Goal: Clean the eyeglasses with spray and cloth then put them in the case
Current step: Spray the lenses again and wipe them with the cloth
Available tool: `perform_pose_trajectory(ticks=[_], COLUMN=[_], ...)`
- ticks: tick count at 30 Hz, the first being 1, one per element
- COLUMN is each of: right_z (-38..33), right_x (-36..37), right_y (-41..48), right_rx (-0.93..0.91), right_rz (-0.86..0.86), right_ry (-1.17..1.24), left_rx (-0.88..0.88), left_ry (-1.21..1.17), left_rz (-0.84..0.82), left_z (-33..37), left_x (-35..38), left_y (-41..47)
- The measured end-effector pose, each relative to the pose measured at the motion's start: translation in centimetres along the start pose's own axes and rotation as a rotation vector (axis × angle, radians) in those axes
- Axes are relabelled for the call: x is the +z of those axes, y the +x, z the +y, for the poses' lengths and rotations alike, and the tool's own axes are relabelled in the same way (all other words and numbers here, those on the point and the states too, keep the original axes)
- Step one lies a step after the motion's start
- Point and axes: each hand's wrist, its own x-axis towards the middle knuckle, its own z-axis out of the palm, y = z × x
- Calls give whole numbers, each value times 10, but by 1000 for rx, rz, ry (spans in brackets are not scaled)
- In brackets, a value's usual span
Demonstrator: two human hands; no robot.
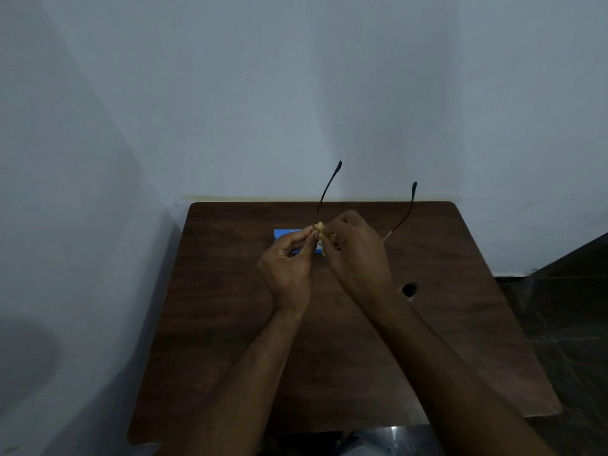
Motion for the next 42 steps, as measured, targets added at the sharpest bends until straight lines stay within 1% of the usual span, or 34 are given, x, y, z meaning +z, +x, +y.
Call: perform_pose_trajectory(ticks=[3,7,10,14,18,24,27,31,35,38,42], right_z=[3,9,6,6,8,6,3,2,5,6,3], right_x=[0,-1,2,6,8,3,-2,-8,-10,-8,-7], right_y=[-6,7,11,12,17,11,3,0,11,21,21], right_rx=[-5,28,28,23,32,91,130,156,158,128,118], right_rz=[10,36,41,28,-13,-25,-16,-73,-56,-41,-56], right_ry=[32,20,39,109,80,68,110,147,132,79,85], left_rx=[2,61,45,63,86,54,30,-43,12,64,34], left_ry=[-8,28,1,4,32,0,-4,-20,19,25,-14], left_rz=[-7,-64,-74,-76,-84,-88,-61,-19,-55,-92,-58], left_z=[4,2,3,3,0,2,0,-3,-2,2,4], left_x=[-2,-4,-4,-4,-3,-1,-1,0,2,4,5], left_y=[2,-3,-4,-1,1,1,1,3,5,3,4])
